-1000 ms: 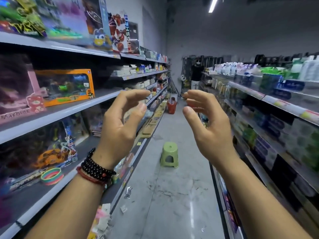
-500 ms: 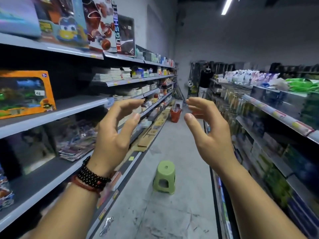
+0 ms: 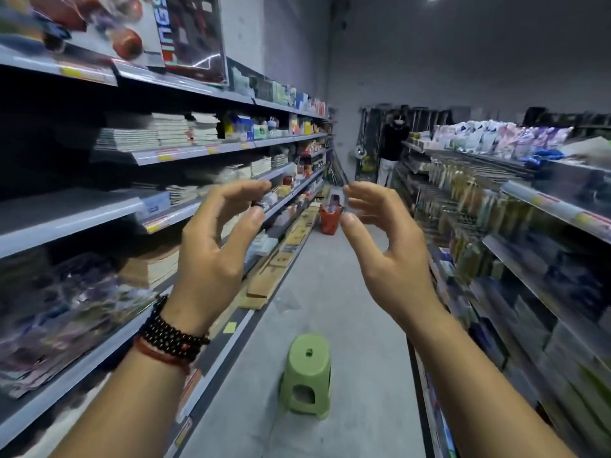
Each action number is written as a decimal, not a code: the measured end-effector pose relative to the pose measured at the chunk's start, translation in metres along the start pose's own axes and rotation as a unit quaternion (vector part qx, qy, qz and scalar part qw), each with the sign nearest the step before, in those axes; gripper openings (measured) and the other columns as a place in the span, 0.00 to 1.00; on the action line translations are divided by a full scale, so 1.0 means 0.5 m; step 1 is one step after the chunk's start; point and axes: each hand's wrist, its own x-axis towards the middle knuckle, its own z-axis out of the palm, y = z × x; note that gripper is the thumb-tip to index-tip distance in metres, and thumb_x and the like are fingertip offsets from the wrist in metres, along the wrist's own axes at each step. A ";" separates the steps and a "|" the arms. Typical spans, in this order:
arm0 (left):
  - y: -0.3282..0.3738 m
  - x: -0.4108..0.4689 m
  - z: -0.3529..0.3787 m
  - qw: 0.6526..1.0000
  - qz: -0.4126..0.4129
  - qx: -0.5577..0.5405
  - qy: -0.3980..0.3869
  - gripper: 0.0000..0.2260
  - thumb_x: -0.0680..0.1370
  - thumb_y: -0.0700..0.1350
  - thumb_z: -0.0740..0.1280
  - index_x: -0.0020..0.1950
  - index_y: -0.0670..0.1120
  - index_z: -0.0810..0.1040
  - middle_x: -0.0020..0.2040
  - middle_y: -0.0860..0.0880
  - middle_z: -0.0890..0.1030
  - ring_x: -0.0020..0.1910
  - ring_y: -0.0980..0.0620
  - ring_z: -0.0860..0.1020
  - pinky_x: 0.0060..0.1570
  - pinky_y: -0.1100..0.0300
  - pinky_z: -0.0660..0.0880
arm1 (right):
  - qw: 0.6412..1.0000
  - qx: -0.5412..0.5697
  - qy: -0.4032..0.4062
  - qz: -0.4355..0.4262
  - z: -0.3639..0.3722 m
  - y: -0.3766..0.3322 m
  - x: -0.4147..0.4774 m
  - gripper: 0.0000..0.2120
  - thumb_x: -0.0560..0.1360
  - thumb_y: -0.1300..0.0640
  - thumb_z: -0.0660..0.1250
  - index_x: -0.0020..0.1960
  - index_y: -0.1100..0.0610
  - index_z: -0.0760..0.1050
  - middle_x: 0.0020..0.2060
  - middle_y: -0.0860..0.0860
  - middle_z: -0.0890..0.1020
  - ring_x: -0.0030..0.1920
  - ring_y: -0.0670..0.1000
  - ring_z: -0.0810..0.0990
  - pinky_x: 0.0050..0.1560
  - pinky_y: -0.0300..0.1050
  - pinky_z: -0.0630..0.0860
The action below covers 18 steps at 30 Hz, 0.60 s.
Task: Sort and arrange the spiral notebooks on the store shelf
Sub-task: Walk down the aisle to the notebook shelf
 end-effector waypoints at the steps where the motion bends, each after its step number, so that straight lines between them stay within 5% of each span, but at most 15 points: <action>1: -0.041 0.035 0.017 1.000 -0.001 -0.003 0.000 0.12 0.82 0.42 0.63 0.65 0.43 0.77 0.63 0.50 0.81 0.65 0.49 0.78 0.66 0.48 0.75 | 1.000 -0.002 0.001 0.001 0.010 0.040 0.036 0.14 0.81 0.55 0.66 0.66 0.55 0.75 0.59 0.44 0.79 0.61 0.46 0.78 0.60 0.46 0.76; 18: -0.641 0.434 0.412 0.999 -0.013 0.037 0.025 0.12 0.82 0.45 0.63 0.64 0.47 0.77 0.63 0.51 0.81 0.66 0.49 0.78 0.65 0.44 0.75 | 0.999 0.041 -0.035 -0.007 0.108 0.778 0.472 0.15 0.80 0.55 0.66 0.66 0.55 0.75 0.60 0.43 0.79 0.62 0.45 0.78 0.61 0.44 0.76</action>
